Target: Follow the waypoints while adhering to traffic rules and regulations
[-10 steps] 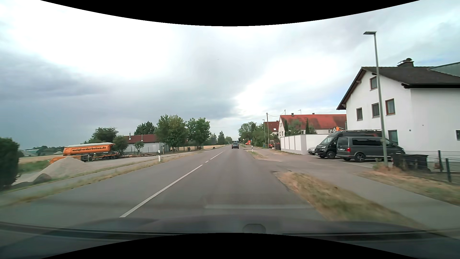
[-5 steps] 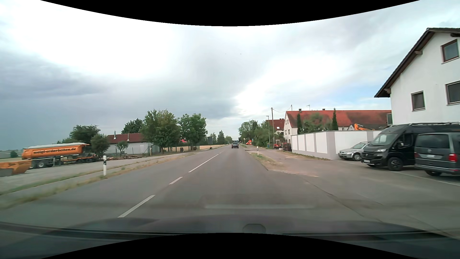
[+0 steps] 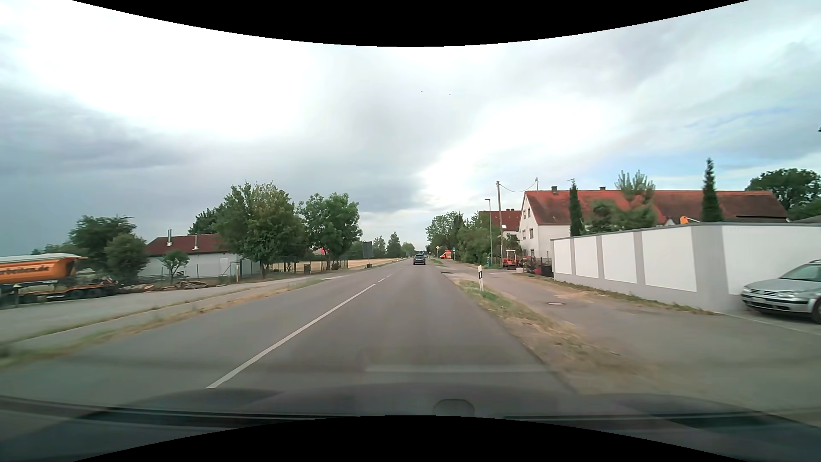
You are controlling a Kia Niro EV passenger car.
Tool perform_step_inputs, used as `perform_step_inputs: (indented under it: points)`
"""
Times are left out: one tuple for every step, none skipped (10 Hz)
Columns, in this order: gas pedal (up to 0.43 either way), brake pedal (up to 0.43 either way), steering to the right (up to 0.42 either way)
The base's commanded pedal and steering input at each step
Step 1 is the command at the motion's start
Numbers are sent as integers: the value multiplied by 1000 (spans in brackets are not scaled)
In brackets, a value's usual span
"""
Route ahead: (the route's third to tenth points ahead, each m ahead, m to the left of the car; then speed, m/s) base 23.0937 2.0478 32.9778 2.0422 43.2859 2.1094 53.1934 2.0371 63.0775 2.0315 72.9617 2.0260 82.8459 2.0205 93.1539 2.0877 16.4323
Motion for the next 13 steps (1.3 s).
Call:
perform_step_inputs:
  points:
    - [157, 0, -1]
    - [150, 0, -2]
    - [150, 0, -2]
    - [150, 0, -2]
    - [150, 0, -3]
    - [150, 0, -4]
    - [150, 0, -4]
    - [150, 0, -6]
    - [150, 0, -8]
    - [150, 0, -8]
    - [150, 0, -8]
    - [150, 0, -8]
    - [150, 0, -8]
